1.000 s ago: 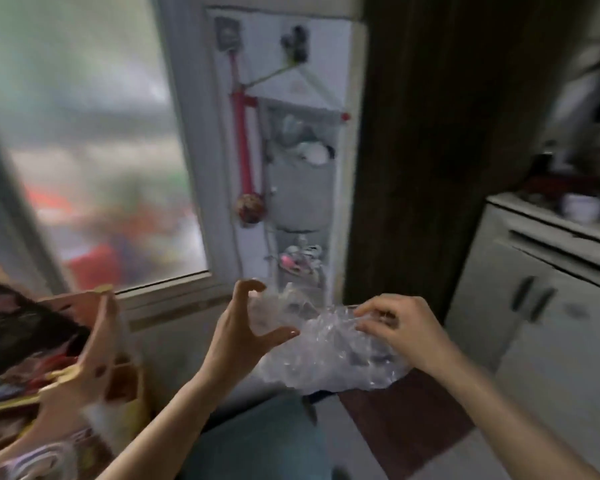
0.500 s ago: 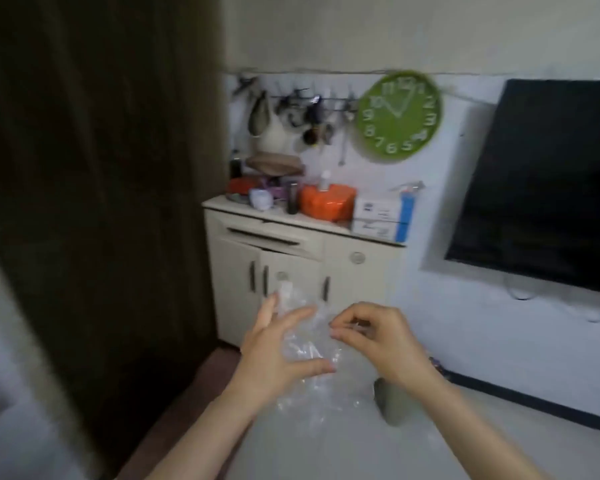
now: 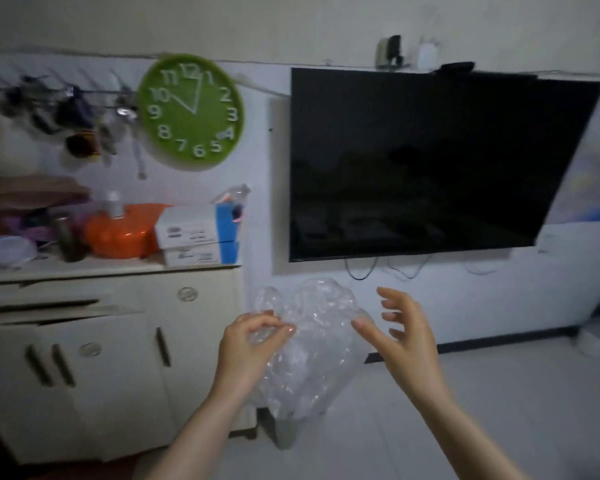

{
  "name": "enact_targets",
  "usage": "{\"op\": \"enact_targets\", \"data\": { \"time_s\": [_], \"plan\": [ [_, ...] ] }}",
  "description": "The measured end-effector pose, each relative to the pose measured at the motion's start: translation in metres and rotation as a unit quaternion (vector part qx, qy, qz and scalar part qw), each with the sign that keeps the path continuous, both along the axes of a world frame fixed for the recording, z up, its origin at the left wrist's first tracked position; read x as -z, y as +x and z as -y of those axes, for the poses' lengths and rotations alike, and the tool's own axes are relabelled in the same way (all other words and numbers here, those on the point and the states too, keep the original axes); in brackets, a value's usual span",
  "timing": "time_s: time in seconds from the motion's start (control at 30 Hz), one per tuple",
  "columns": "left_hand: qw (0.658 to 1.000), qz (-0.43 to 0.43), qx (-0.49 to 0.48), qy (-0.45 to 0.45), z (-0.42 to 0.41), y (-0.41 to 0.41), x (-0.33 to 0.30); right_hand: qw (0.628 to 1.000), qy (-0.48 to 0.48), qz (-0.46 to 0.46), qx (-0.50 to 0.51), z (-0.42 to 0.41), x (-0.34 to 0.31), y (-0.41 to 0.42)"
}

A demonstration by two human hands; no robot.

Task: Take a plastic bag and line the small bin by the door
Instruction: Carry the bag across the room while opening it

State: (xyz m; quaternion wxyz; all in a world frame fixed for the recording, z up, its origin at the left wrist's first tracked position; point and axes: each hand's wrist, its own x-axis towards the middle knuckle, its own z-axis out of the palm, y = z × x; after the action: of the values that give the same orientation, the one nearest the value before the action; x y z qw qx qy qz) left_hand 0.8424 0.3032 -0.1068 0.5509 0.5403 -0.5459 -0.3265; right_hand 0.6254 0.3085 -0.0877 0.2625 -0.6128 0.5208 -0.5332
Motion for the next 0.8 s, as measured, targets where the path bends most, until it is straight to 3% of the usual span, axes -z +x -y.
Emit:
{"op": "enact_targets", "data": {
  "time_s": [0.23, 0.37, 0.57, 0.7, 0.8],
  "plan": [
    [0.994, -0.04, 0.096, 0.022, 0.146, -0.048, -0.003, 0.992, 0.09, 0.051, 0.079, 0.118, 0.019, -0.031],
    [0.988, -0.027, 0.152, 0.015, 0.231, -0.07, -0.011, 0.987, 0.081, 0.074, 0.117, 0.186, 0.017, -0.035],
    [0.974, -0.025, 0.222, 0.027, 0.334, -0.139, 0.001, 0.954, 0.035, 0.121, 0.272, 0.248, 0.023, -0.109],
    [0.947, -0.003, 0.316, 0.065, 0.387, -0.211, 0.017, 0.951, 0.069, 0.08, 0.291, 0.286, 0.032, -0.181],
    [0.926, 0.019, 0.369, 0.077, 0.425, -0.276, 0.027, 0.964, 0.091, 0.025, 0.249, 0.316, 0.036, -0.244]
  ]
}}
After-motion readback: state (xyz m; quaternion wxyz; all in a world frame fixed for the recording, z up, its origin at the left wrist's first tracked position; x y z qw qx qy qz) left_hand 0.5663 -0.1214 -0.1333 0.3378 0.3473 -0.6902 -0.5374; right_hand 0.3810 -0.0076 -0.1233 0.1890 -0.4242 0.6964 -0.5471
